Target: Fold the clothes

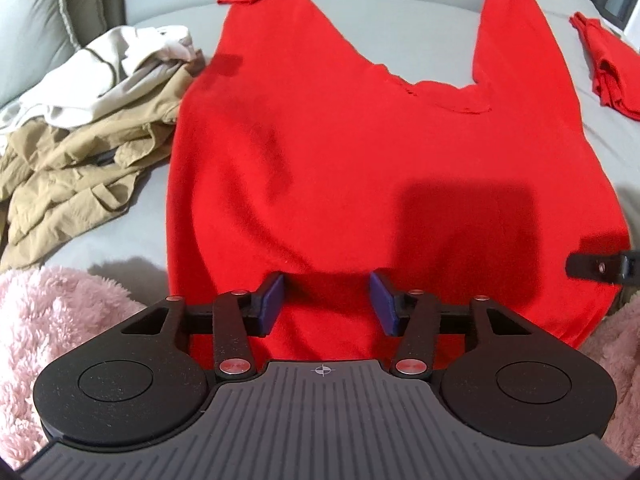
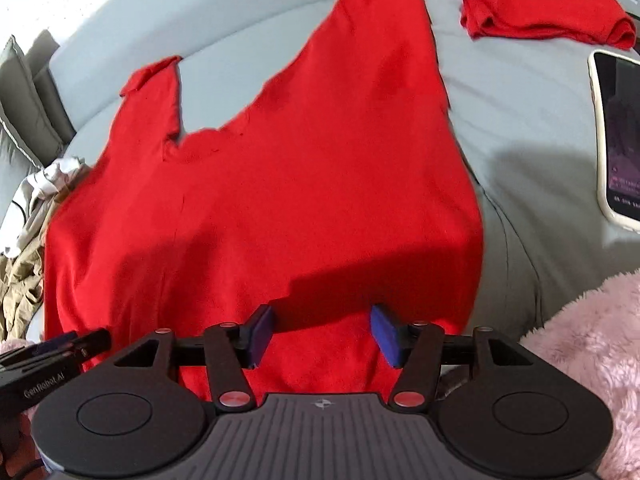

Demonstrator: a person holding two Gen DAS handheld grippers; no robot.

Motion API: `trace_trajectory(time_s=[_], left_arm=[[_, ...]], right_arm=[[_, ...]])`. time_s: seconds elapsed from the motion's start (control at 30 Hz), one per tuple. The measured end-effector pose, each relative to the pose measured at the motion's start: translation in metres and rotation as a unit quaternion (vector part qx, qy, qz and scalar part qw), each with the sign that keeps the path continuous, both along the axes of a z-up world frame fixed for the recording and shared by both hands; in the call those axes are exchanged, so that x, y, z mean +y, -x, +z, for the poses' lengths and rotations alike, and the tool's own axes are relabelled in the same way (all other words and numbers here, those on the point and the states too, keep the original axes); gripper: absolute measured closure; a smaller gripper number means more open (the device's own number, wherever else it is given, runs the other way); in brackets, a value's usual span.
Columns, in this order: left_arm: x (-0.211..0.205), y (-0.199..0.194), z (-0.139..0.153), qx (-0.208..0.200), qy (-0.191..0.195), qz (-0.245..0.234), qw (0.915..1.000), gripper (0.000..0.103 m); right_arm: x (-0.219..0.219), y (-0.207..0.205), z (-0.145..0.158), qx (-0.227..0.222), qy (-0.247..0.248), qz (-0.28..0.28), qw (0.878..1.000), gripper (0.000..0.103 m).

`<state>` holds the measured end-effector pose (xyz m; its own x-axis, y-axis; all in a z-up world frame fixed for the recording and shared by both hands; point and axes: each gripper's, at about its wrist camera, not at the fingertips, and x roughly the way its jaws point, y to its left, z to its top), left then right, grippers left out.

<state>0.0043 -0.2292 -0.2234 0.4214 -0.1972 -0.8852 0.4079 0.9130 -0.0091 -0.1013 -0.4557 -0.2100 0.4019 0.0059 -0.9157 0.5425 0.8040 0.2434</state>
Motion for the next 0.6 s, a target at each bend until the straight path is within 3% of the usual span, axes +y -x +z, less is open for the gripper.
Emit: trace_trajectory(time_s=[0.07, 0.13, 0.2, 0.33, 0.57, 0.6], left_arm=[[0.004, 0.003, 0.002, 0.004, 0.002, 0.006, 1.0000, 0.050], [0.006, 0.005, 0.004, 0.000, 0.005, 0.006, 1.0000, 0.050], [0.006, 0.006, 0.007, -0.007, 0.005, 0.005, 1.0000, 0.050], [0.008, 0.003, 0.007, -0.007, 0.000, 0.013, 0.9999, 0.050], [0.009, 0.002, 0.007, -0.008, -0.010, 0.021, 0.9997, 0.050], [0.009, 0.002, 0.007, -0.008, -0.012, 0.022, 0.9997, 0.050]], right_arm=[[-0.008, 0.010, -0.003, 0.026, -0.020, -0.022, 0.999, 0.050], [-0.033, 0.032, 0.005, -0.016, -0.051, -0.081, 0.995, 0.050], [-0.052, 0.039, 0.016, -0.055, -0.051, -0.103, 0.992, 0.048], [-0.083, 0.038, 0.029, -0.080, -0.003, -0.104, 0.991, 0.045], [-0.113, 0.022, 0.009, -0.093, -0.038, -0.108, 0.989, 0.046], [-0.115, 0.020, 0.006, -0.101, -0.039, -0.115, 0.987, 0.050]])
